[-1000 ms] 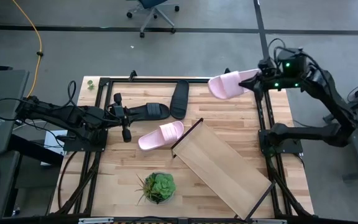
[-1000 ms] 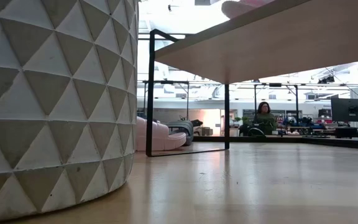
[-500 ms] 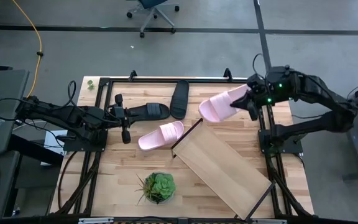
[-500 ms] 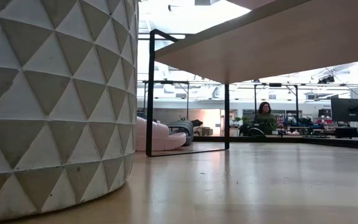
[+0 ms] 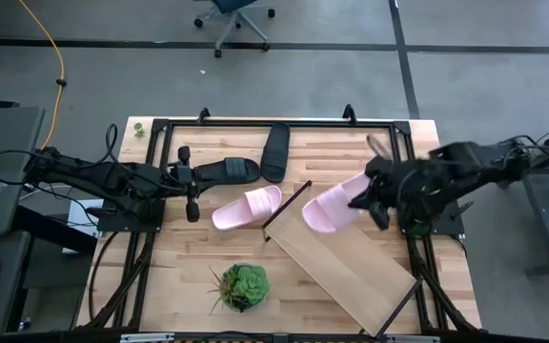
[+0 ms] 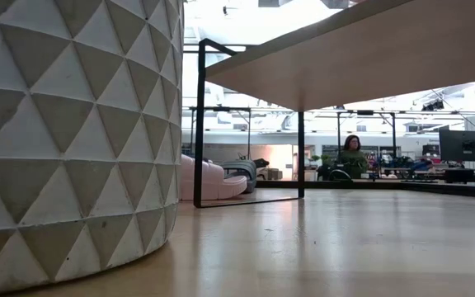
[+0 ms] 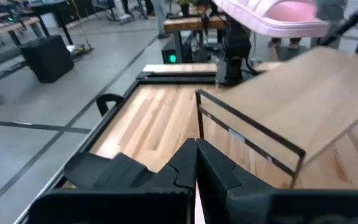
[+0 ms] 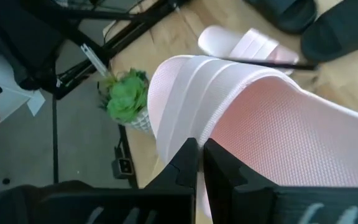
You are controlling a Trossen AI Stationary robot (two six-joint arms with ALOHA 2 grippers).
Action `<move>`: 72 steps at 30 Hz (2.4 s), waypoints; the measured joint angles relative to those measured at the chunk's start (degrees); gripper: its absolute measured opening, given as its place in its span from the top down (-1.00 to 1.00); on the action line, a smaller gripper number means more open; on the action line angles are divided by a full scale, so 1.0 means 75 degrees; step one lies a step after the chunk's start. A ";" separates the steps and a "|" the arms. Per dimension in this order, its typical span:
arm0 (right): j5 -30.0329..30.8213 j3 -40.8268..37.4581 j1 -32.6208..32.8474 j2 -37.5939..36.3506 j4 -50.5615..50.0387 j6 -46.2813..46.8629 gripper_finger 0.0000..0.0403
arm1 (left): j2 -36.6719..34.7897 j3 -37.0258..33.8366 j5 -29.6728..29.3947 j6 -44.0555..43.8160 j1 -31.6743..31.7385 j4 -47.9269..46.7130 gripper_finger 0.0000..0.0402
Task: Pick and place slides into the shelf
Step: Put the right pink slides on the shelf
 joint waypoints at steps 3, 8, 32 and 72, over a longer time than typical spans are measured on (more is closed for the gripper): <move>0.0046 0.0000 0.0482 0.0381 0.0189 0.0406 1.00 | 0.0003 -0.0003 0.0325 -0.0014 0.0000 -0.0081 1.00; 0.0040 -0.0003 0.1131 0.0927 0.0568 0.0937 1.00 | 0.0000 -0.0003 0.0894 -0.0014 -0.0003 -0.0069 1.00; 0.1357 -0.0003 0.3372 0.1003 0.0694 0.3256 1.00 | 0.0003 -0.0003 0.1302 0.0012 -0.0003 -0.0125 1.00; 0.1925 -0.2019 0.4748 -0.0196 0.1346 0.4945 1.00 | 0.0009 -0.0003 0.1281 -0.0204 0.0000 -0.0119 1.00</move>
